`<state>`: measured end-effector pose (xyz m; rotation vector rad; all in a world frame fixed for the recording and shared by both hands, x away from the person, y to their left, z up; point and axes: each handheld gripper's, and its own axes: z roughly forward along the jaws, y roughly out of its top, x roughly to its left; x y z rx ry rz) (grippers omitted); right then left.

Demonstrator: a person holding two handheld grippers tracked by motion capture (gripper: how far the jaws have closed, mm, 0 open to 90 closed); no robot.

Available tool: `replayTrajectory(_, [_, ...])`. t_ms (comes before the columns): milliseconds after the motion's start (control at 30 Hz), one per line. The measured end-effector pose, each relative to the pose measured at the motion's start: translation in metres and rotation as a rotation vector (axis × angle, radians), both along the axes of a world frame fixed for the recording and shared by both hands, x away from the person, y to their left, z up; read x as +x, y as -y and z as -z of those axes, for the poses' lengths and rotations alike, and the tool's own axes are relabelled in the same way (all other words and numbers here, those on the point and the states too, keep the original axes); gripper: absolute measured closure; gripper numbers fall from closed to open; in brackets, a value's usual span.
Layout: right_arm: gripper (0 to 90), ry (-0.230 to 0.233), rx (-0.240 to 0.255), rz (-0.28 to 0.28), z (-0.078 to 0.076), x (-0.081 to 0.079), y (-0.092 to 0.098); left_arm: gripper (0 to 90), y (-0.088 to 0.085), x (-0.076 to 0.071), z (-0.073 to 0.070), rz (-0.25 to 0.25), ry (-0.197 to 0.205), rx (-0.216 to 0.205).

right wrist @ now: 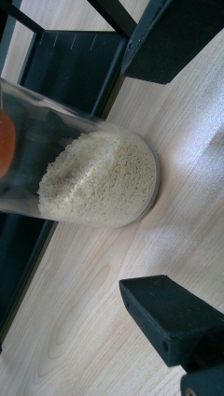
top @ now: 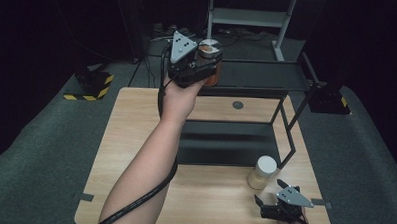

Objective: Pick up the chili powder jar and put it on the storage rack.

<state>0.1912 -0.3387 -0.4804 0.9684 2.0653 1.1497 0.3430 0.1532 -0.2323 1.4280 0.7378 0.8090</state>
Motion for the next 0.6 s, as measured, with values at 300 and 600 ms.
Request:
replayTrajectory(300, [0.3,0.002,0.003,-0.002,0.0004,-0.0002,0.0009,34.7,0.0015,0.0038,0.0022,-0.005,-0.015,-0.005])
replayTrajectory(600, [0.3,-0.001,0.007,-0.003,0.0003,0.0001,0.0014,34.5,0.0002,0.0054,0.0068,0.004,-0.007,-0.012])
